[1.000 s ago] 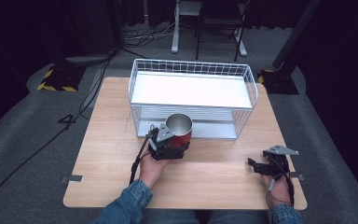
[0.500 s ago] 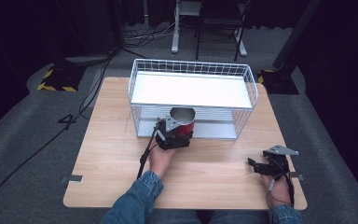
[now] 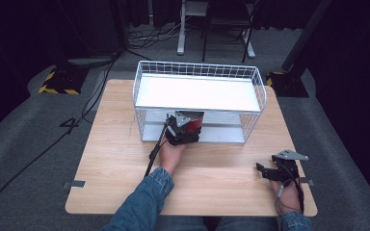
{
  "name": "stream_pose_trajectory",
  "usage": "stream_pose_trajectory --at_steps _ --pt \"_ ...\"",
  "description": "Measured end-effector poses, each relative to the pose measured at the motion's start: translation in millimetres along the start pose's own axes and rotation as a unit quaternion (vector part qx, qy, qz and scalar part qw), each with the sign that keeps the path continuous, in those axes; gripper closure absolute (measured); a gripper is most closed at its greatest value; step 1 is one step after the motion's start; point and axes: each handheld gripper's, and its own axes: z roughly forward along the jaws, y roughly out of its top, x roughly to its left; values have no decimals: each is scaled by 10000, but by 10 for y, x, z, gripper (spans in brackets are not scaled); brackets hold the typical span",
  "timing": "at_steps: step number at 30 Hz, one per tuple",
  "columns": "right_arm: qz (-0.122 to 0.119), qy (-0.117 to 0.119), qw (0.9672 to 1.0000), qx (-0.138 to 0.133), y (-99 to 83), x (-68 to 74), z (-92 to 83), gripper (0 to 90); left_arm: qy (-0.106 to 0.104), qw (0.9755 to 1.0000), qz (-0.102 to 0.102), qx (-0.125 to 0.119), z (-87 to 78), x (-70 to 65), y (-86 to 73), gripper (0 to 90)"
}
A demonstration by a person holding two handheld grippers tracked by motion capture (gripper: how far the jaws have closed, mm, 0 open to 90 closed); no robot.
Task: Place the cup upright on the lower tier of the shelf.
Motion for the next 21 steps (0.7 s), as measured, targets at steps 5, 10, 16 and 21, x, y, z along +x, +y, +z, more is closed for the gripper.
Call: stream_pose_trajectory --at_steps 5,10,16,21 --pt "-17 -16 10000 -4 -1 6 -2 217 100 9999 -60 -8 102 7 4 164" --pt "-31 -17 10000 -2 -1 9 -4 217 -1 10000 -27 -33 196 9 26 163" --pt "-21 -11 10000 -6 -1 7 -2 217 1 9998 -183 14 310 19 54 163" --pt "-21 -11 10000 -7 -1 7 -2 217 -14 9999 -50 162 368 37 55 163"
